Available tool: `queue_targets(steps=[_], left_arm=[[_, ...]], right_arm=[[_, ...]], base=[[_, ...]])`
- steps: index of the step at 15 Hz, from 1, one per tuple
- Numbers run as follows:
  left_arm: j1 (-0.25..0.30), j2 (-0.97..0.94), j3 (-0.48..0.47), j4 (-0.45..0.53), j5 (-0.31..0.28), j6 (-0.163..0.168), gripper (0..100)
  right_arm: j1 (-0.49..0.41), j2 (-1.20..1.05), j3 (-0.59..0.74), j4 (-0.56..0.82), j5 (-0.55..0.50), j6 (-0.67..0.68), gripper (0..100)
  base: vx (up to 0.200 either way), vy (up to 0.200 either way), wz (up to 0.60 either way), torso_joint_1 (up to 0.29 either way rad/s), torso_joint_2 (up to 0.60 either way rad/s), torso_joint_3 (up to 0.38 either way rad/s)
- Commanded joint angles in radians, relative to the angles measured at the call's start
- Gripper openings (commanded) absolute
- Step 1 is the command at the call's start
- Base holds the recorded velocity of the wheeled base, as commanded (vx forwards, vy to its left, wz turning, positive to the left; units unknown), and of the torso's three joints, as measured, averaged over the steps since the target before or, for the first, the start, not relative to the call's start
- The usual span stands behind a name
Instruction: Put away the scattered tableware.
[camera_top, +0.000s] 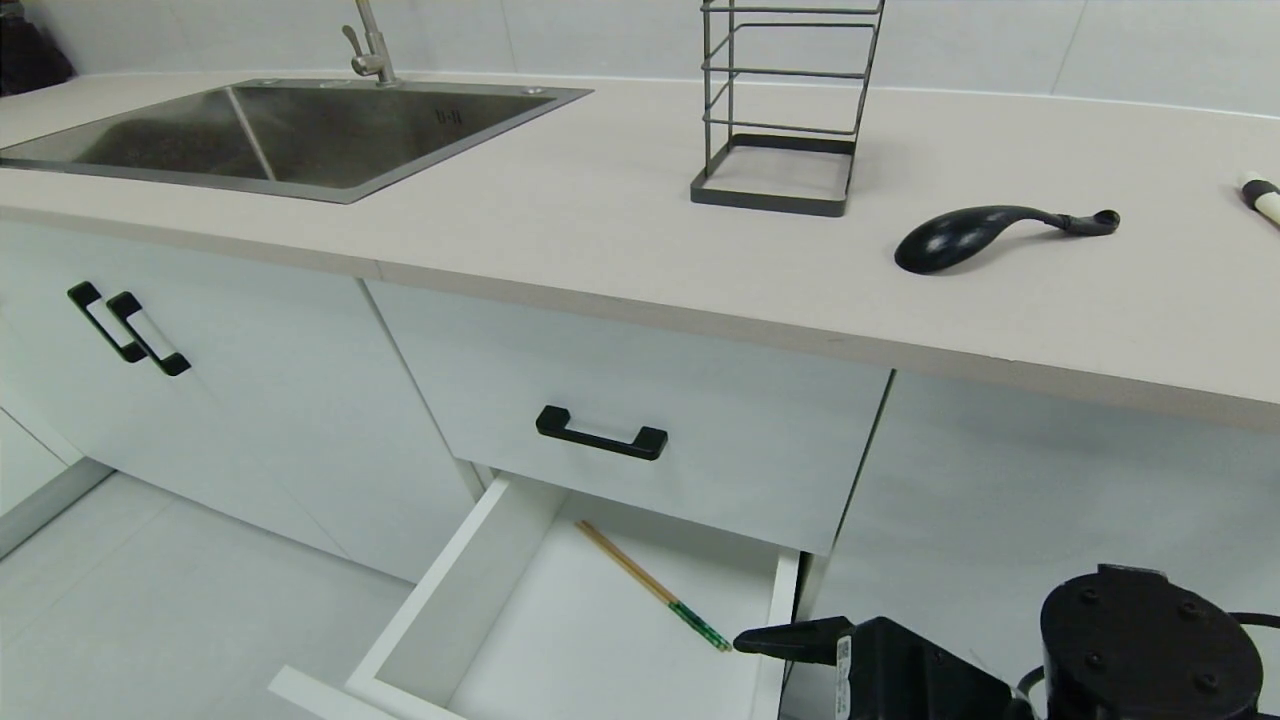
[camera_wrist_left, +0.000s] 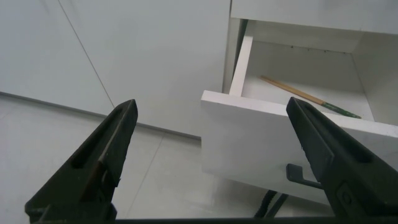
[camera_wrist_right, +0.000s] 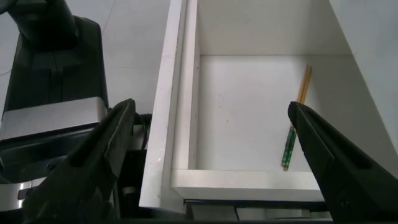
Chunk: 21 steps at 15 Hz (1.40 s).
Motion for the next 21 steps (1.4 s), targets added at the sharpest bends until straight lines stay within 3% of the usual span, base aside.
queue_targets(steps=[1, 12, 18, 21], left_arm=[[0.0, 0.0, 0.0, 0.0, 0.0, 0.0, 100], [0.0, 0.0, 0.0, 0.0, 0.0, 0.0, 100], [0.0, 0.0, 0.0, 0.0, 0.0, 0.0, 100], [0.0, 0.0, 0.0, 0.0, 0.0, 0.0, 100]], right_arm=[[0.002, 0.019, -0.002, 0.0, -0.001, -0.001, 100], [0.004, 0.02, -0.029, 0.0, 0.001, -0.064, 100], [0.004, 0.02, -0.032, 0.0, 0.001, -0.064, 100], [0.004, 0.019, -0.031, 0.0, 0.001, -0.064, 100]], base=[[0.0, 0.0, 0.0, 0.0, 0.0, 0.0], [0.0, 0.0, 0.0, 0.0, 0.0, 0.0], [0.0, 0.0, 0.0, 0.206, -0.14, -0.116], [0.0, 0.0, 0.0, 0.196, -0.66, -0.203]])
